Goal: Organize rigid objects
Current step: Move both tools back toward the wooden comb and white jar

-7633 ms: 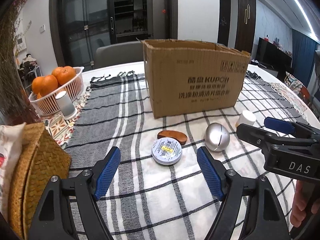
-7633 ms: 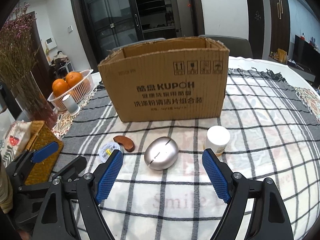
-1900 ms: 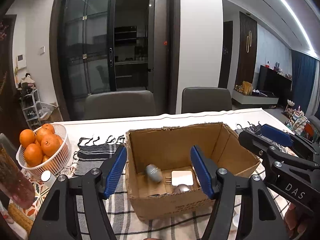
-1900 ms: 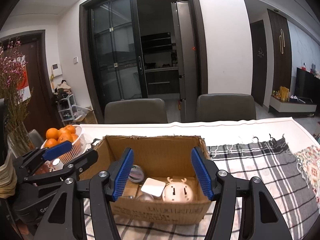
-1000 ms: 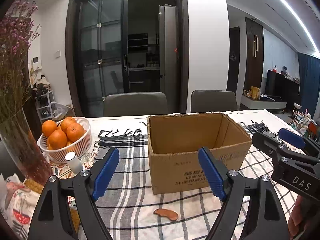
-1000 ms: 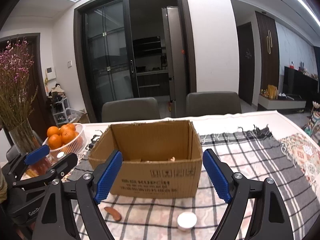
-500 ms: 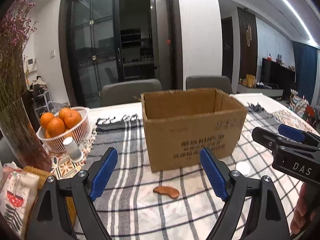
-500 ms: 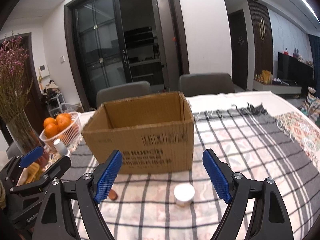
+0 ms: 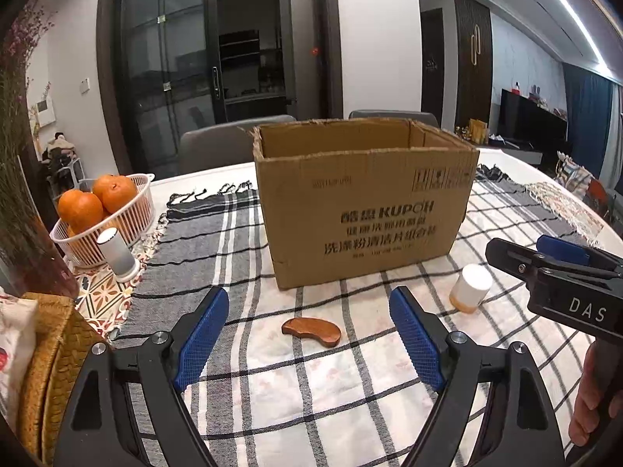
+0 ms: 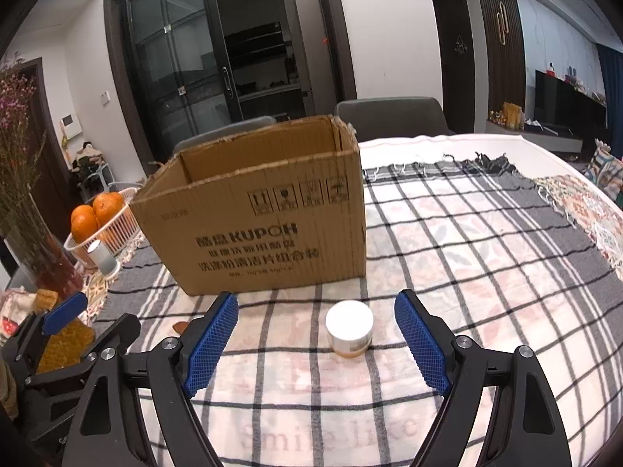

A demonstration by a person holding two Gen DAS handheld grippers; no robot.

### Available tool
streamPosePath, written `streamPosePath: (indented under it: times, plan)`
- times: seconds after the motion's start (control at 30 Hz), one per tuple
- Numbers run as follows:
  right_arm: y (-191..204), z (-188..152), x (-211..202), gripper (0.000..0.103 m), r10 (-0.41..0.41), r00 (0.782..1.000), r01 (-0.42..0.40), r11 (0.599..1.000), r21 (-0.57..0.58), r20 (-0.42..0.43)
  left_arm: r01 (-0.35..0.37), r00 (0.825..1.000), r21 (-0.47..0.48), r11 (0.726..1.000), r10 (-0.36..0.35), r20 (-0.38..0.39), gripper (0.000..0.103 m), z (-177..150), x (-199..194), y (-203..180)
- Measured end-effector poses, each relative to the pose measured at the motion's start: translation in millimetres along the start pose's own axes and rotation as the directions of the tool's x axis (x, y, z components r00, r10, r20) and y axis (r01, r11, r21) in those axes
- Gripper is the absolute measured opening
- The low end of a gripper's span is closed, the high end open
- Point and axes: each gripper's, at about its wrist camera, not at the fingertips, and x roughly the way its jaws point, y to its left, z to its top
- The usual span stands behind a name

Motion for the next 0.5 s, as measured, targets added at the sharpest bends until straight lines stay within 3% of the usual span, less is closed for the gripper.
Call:
streamPosePath:
  times: [0.5]
  plan:
    - [-12,-20,51,0.084,0.004,0.992,0.003,0.998,0.060,-0.125,0.023,0.992,0.020,1.000,-0.020,-0.125,0.085,-22,57,2]
